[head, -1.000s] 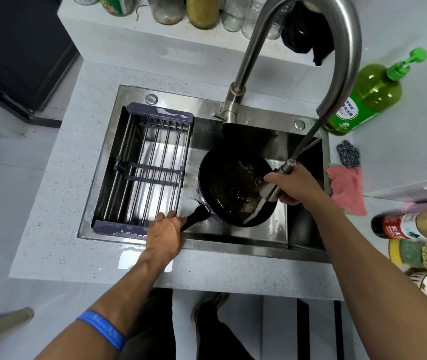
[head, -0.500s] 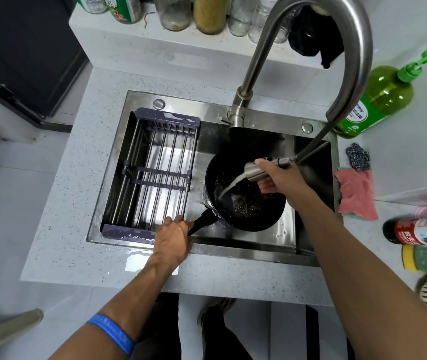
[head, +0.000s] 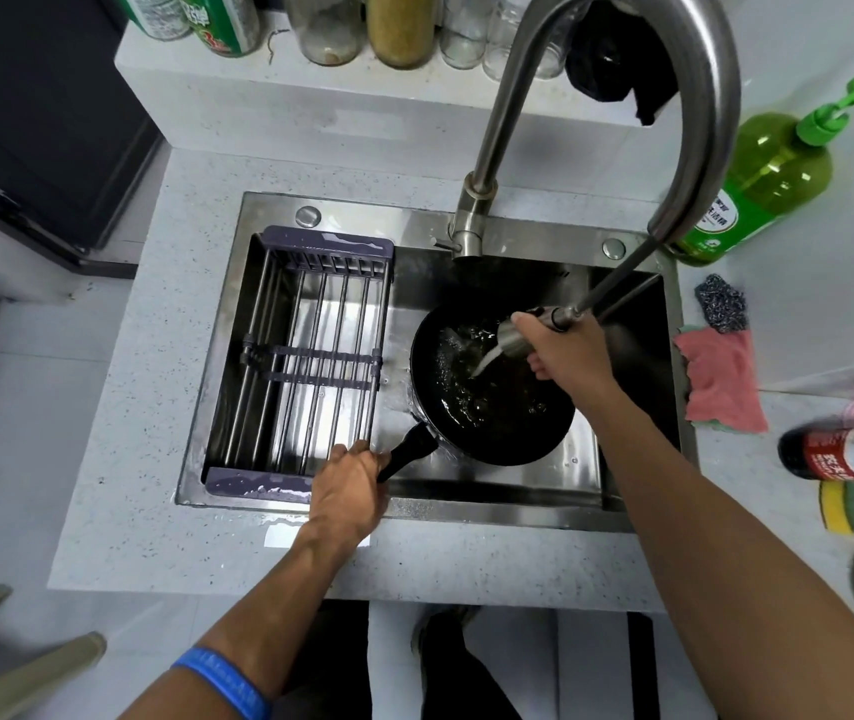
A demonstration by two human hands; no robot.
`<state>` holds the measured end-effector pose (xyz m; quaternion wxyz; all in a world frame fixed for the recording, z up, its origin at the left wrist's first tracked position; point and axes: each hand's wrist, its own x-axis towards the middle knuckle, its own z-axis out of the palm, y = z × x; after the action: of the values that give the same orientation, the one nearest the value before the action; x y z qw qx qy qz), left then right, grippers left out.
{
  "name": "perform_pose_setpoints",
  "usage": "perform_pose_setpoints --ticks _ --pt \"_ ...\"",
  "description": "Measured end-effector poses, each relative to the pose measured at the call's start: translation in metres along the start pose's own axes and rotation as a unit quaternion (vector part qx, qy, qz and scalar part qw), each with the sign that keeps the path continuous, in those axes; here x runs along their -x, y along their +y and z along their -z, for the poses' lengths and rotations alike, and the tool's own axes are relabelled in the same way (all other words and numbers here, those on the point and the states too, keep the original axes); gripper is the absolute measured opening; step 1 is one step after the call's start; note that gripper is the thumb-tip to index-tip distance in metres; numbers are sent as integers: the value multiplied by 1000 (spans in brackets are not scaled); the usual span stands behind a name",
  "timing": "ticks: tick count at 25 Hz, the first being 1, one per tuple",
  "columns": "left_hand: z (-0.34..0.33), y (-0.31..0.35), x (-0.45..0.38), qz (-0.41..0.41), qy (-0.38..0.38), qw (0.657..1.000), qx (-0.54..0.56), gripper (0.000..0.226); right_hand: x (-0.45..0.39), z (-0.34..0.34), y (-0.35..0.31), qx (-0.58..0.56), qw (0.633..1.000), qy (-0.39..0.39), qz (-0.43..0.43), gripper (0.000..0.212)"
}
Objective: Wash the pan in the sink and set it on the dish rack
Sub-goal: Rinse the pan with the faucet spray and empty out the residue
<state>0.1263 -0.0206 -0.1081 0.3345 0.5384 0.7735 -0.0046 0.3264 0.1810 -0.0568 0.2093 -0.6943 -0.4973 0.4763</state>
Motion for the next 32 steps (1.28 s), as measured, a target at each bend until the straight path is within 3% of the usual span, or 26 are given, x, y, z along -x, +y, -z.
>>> perform_pose_setpoints --ticks 3,7,11,13,17,23,27,32 --pt "3 3 1 1 -2 1000 12 19 -10 6 -11 -41 999 -5 7 16" --pt "5 4 1 -1 0 1000 8 18 -15 25 3 -10 1000 22 -6 35" --pt "5 5 2 19 -11 1000 23 13 -7 6 -3 -44 997 -64 1 26" --pt "5 5 2 29 -12 999 33 9 -10 8 -8 -45 998 -48 10 28" --pt "4 5 1 27 -5 999 33 16 21 29 13 76 995 -12 58 24" --pt "8 9 4 26 -3 999 25 20 28 49 -34 16 993 34 115 34" --pt "8 9 4 50 -8 998 21 25 38 74 -81 59 977 69 193 23" --pt "7 6 3 54 -10 998 18 27 51 57 -80 86 969 54 225 33"
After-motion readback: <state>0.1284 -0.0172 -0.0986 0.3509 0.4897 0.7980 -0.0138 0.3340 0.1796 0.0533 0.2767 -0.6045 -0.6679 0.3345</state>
